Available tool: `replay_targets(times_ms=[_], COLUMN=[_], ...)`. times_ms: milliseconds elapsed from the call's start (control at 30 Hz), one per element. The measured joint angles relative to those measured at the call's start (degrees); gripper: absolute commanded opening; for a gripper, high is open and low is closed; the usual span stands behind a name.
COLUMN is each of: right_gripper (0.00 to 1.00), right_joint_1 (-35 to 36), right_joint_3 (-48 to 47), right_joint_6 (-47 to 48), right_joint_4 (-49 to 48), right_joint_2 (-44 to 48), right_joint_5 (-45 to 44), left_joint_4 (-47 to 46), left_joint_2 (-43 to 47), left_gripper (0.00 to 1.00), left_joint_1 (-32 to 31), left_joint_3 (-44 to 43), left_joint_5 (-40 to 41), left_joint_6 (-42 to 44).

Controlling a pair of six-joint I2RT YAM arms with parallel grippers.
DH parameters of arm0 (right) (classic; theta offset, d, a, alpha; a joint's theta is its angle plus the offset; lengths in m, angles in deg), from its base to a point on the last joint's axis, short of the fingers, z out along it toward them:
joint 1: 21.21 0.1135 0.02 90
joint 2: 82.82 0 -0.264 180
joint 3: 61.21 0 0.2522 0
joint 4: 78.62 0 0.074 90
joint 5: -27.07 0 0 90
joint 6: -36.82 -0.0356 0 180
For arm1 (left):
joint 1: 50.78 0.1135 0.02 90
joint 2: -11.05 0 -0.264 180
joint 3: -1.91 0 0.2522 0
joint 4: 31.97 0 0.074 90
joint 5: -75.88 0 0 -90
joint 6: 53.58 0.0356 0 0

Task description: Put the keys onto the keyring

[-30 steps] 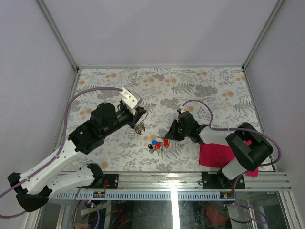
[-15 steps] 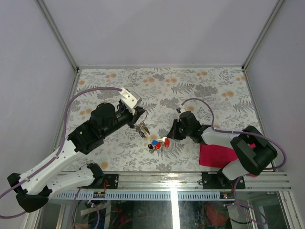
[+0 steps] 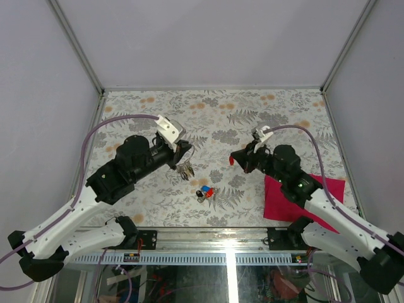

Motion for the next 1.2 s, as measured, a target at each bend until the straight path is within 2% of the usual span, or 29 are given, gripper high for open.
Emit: replay_targets(times_ms=[133,333,500,700,767,1000,1200], right_gripper=[0.0,0.0,0.0,0.0,0.0,0.0,0.0], right_joint_1=[0.0,0.0,0.0,0.5,2.1,14.9,16.3], right_joint_3=[-2.0,-2.1,-6.1,-13.0,-14.1,-15.0,-15.1], right_joint_6=[7.4,19.3,26.4,29.3,30.3,37.2,39.6], right_joint_4=[-0.4,-6.4,-6.6,-6.4,-6.6,-6.6,-6.8], right_joint_2=[5.8,11.0,8.7,3.6,2.5,-1.3,-3.3], right_joint_5=[-0.3,3.0,10.5,17.6,17.8,12.6,8.9], left_joint_4=[0.1,-0.2,-1.0,-1.0,-1.0,-1.0,-1.0], left_joint_2=[-1.9,-2.9,-2.9,-2.9,-2.9,-2.4,-1.2], left_gripper=[0.0,0.0,0.0,0.0,0.0,0.0,0.0], left_joint_1=[0.0,0.0,0.0,0.0,0.0,0.0,0.0], left_joint_3=[-2.8,-3.9,-3.9,-3.9,-3.9,-3.9,-3.9], left_joint_5=[-2.5,-6.8,-9.0,-9.7,-9.7,-9.3,-9.1], left_joint_6=[0.7,2.5,3.4,3.7,3.6,3.0,2.7])
